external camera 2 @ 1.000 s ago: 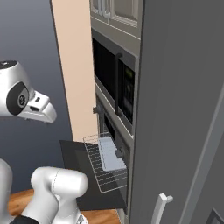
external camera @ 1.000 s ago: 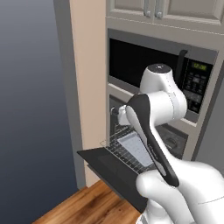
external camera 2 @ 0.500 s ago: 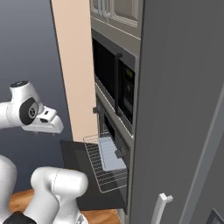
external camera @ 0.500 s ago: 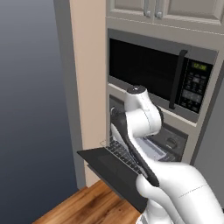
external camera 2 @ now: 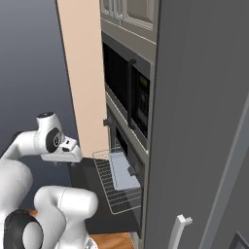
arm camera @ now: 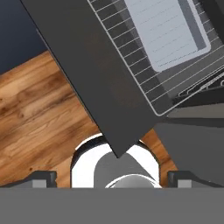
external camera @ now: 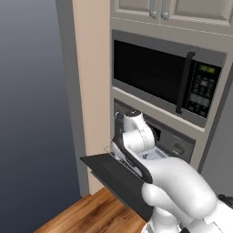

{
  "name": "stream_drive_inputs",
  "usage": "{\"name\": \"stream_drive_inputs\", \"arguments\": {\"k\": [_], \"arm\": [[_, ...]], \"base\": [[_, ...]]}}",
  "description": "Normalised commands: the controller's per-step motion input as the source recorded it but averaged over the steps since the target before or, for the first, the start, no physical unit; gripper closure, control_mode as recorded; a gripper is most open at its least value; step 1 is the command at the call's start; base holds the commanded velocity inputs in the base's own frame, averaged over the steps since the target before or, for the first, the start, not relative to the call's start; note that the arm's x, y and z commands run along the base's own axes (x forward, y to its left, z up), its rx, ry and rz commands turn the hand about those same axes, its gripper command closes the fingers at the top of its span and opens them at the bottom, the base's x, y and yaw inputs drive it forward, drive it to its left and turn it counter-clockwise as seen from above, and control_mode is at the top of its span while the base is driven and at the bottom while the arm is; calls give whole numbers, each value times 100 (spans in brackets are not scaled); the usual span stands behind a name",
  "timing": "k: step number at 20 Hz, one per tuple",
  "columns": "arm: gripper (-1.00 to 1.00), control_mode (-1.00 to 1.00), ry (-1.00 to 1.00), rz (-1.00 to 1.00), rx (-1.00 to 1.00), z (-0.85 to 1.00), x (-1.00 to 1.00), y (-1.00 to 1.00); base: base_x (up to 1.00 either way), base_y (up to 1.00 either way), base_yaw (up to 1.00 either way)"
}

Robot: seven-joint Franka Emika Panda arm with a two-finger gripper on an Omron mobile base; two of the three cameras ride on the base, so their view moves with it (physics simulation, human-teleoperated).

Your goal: Take the baked cake out of the oven and place it on the plate for cooling. Then close the oven door.

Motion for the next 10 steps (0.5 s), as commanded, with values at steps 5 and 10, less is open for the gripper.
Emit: {"name": "stream_drive_inputs", "arguments": {"k": [5,10], "arm": [[-100,-100,-3,0,0,-93,18,-1],[-100,-100,-10,-11,0,-62,15,0]], "base": [[0,0,0],[0,0,0]]}}
